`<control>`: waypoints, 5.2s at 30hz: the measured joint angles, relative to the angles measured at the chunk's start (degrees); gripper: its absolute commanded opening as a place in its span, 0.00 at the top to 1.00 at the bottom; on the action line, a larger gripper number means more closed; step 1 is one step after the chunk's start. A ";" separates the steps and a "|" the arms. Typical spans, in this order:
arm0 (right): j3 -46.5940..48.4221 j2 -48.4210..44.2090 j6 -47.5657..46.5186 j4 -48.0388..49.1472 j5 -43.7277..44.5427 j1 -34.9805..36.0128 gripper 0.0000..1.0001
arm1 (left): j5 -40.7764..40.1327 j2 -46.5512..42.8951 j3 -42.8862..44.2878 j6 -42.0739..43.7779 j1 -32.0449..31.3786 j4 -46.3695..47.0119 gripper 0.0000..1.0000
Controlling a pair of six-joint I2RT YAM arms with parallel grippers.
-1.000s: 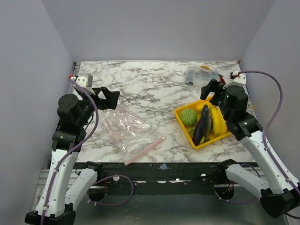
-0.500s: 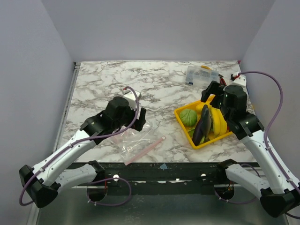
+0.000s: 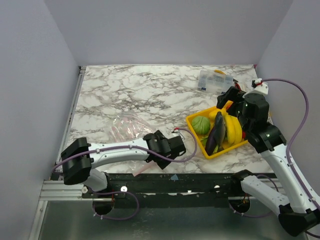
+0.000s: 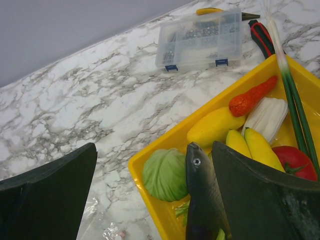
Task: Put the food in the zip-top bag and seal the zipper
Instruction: Pick up the zipper food storage bag at the center of the board, then open the zipper of the food storage bag, then pick up the fake fish from the bin.
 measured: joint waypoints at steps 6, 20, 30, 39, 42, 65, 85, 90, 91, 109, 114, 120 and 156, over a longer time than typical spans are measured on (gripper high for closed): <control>0.00 -2.03 0.33 -0.48 0.37 0.00 0.00 | -3.45 6.21 2.97 -1.79 -5.29 -2.95 0.24; 0.00 -2.91 0.37 -0.76 0.57 0.00 0.00 | -8.17 11.87 4.24 -3.26 -5.95 -5.40 0.54; 0.00 -2.91 0.44 -0.76 0.57 0.00 0.00 | -9.60 17.20 4.90 -3.30 -6.36 -5.16 0.74; -0.02 -2.67 0.55 -1.27 0.74 0.00 0.01 | -12.52 18.40 5.16 -3.89 -6.03 -4.26 1.00; -0.02 -2.05 0.57 -2.54 1.73 0.00 0.01 | -11.54 16.70 5.07 -3.91 -4.81 -3.17 1.00; -3.41 12.66 16.02 9.38 -27.21 21.46 0.32 | 12.28 -12.02 7.67 -6.27 19.76 3.65 1.00; -1.88 27.65 24.02 19.26 -16.94 30.95 1.00 | 15.30 -15.45 7.34 -5.27 20.44 5.88 1.00; -1.16 27.85 26.84 19.74 -16.59 32.11 1.00 | 14.53 -15.34 7.34 -3.63 20.44 6.05 0.81; -1.16 27.85 27.36 19.74 -16.55 32.22 1.00 | 14.14 -15.23 7.34 -3.34 20.44 6.14 0.75; -1.31 27.32 25.00 16.02 -14.21 30.23 1.00 | 1.46 -15.85 10.19 1.11 24.92 2.71 1.00; -1.18 26.82 22.21 18.40 -17.73 28.11 1.00 | 4.07 -20.09 10.19 2.69 29.88 2.25 1.00; 2.32 30.14 20.00 18.51 -22.05 28.02 0.86 | 8.35 -17.68 12.00 3.23 32.57 1.75 1.00; 0.59 25.51 23.76 -25.29 21.68 15.50 0.23 | 10.56 -13.77 10.95 0.35 33.94 4.39 1.00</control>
